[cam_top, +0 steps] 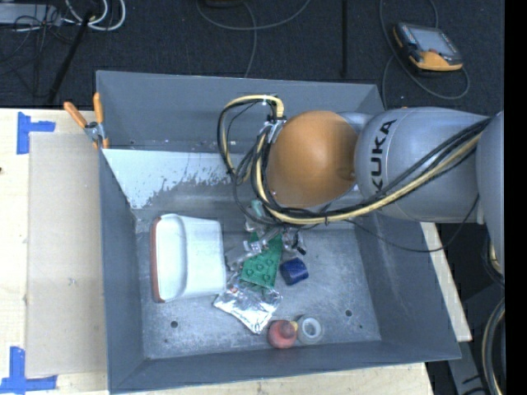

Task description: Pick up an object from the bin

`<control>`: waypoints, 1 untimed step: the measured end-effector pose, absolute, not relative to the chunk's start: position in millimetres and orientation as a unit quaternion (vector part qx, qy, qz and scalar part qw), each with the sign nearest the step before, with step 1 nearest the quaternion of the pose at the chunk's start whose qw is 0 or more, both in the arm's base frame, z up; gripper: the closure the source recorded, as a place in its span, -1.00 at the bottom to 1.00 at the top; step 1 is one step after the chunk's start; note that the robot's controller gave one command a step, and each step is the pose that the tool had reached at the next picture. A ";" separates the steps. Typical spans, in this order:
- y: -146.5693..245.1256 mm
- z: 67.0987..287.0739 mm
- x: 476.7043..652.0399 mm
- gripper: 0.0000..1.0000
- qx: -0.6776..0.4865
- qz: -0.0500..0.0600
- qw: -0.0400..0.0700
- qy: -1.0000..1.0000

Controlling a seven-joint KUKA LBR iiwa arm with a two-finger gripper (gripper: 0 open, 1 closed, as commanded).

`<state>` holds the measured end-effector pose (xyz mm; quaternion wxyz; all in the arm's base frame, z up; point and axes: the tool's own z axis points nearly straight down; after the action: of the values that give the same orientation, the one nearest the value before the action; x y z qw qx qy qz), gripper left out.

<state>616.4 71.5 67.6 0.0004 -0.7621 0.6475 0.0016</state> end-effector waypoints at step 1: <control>71.5 68.4 616.7 1.00 -0.762 0.002 0.000 0.648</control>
Offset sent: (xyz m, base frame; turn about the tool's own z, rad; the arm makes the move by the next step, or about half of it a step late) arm 0.0000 0.0000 0.0000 0.0000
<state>616.7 71.5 68.4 0.0004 -0.7616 0.6481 0.0017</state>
